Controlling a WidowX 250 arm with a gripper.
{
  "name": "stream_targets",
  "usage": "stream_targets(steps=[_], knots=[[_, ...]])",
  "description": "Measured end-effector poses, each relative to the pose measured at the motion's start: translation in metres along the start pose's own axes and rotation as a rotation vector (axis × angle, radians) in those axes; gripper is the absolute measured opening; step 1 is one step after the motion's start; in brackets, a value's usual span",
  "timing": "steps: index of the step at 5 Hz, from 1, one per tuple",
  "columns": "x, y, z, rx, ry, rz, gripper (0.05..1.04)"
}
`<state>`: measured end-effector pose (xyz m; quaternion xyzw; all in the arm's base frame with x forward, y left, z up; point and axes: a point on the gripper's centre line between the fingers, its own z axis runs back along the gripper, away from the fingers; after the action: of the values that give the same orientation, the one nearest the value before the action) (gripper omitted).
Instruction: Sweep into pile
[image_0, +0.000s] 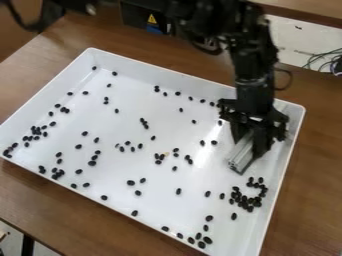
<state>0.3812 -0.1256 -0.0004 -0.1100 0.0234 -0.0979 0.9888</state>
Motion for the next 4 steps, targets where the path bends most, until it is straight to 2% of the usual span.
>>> stream_targets(steps=[1, 3, 4], knots=[[-0.010, 0.030, 0.003, 0.002, -0.045, 0.097, 0.361], [-0.042, 0.118, 0.020, -0.003, -0.105, 0.341, 0.361], [-0.054, 0.153, 0.027, 0.014, -0.139, 0.430, 0.361]])
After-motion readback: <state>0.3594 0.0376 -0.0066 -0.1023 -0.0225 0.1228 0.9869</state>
